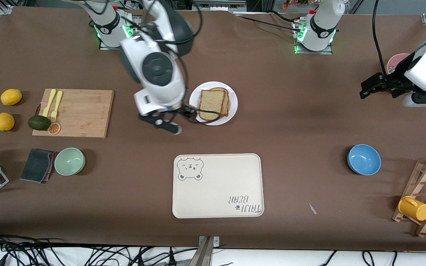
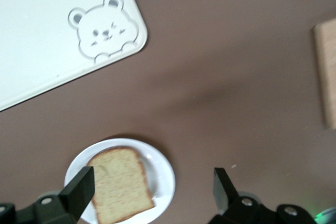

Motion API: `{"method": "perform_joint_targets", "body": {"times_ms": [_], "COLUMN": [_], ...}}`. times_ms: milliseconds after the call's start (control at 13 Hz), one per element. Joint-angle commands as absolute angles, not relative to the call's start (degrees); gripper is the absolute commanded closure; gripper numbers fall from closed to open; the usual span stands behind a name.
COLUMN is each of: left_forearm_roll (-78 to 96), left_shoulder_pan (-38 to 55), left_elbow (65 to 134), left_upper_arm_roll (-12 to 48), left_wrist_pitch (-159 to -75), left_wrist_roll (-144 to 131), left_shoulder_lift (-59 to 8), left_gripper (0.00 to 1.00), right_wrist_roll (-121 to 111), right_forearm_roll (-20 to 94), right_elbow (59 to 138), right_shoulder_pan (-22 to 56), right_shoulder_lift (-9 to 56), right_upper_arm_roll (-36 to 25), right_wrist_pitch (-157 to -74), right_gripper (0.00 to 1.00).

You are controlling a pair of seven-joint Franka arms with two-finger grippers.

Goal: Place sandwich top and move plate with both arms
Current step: 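Open the right gripper and withdraw it toward the cutting board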

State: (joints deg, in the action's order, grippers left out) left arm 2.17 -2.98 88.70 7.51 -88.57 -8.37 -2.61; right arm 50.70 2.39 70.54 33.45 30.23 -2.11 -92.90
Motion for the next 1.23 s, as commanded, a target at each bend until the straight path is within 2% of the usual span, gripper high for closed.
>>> {"method": "perform_joint_targets", "body": {"times_ms": [0, 308, 538, 769, 923, 1000, 1154], "left_forearm_roll": [0.26, 0.26, 0.35, 0.18, -3.05, -3.25, -2.73], "left_shoulder_pan": [-2.9, -2.9, -2.9, -2.81, -2.63, -2.81, -3.6], "left_elbow": [87.28, 87.28, 87.28, 87.28, 87.28, 87.28, 87.28], "left_upper_arm_roll": [7.82, 7.65, 7.65, 8.08, 12.81, 12.83, 12.31], "left_wrist_pitch": [-87.36, -87.36, -87.36, -87.28, -87.28, -87.28, -87.36], "left_wrist_roll": [-8.7, -8.7, -8.79, -8.62, -10.53, -11.85, -12.13], "left_shoulder_lift": [-2.9, -2.9, -2.9, -2.9, -2.55, -2.64, -2.72], "left_gripper": [0.0, 0.0, 0.0, 0.0, 0.0, 0.0, 0.0], "right_wrist_roll": [38.71, 23.83, 23.55, 22.33, 15.68, 14.08, 13.71], "right_forearm_roll": [3.87, 3.96, 3.87, 3.34, 3.34, 3.34, 2.99], "right_elbow": [74.26, 79.17, 82.17, 89.36, 90.35, 91.48, 94.29], "right_shoulder_pan": [32.61, 32.61, 32.61, 32.61, 32.43, 30.26, 21.32], "right_shoulder_lift": [26.81, 22.43, 18.65, 11.97, 10.46, 9.33, 6.17], "right_upper_arm_roll": [-8.85, -17.65, -19.42, -19.6, -22.13, -21.71, -13.41], "right_wrist_pitch": [-92.2, -90.7, -90.61, -93.42, -92.64, -92.46, -92.9], "right_gripper": [0.0, 0.0, 0.01, 0.02, 0.02, 0.01, 0.01]}}
